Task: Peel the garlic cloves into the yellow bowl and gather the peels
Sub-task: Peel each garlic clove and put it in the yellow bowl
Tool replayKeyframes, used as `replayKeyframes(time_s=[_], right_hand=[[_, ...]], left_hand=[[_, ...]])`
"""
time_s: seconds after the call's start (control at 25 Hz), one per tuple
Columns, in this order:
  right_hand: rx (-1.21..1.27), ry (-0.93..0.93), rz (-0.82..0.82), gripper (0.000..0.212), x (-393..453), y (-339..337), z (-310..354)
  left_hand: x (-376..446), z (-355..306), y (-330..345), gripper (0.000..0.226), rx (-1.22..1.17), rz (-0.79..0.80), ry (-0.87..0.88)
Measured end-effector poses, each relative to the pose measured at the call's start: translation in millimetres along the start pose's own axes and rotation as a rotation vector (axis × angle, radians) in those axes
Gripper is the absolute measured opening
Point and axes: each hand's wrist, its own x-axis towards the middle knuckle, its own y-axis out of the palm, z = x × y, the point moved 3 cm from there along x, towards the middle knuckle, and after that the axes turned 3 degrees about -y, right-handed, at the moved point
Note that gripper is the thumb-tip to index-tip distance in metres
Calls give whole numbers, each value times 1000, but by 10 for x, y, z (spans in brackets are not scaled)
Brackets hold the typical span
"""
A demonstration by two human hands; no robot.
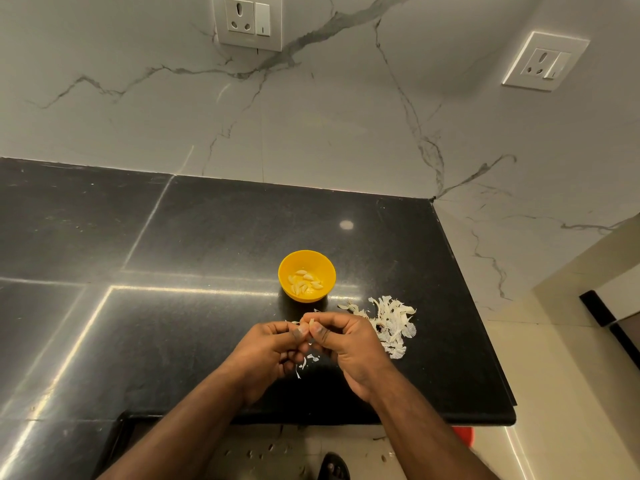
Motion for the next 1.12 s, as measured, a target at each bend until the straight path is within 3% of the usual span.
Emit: replayKeyframes(time_s=[0.32, 0.64, 0.92, 1.12], right_hand=[[-66, -49, -82, 11, 10, -11, 20], [-205, -109, -161, 11, -13, 15, 66], [-37, -11, -145, 14, -20, 11, 38], [76, 70, -85, 14, -22, -22, 55]], left_hand=[[31, 16, -44, 39, 13, -99, 55], [43, 50, -31, 33, 11, -109, 92], [-28, -42, -15, 28, 183, -165, 276], [-40, -61, -56, 12, 318, -216, 370]])
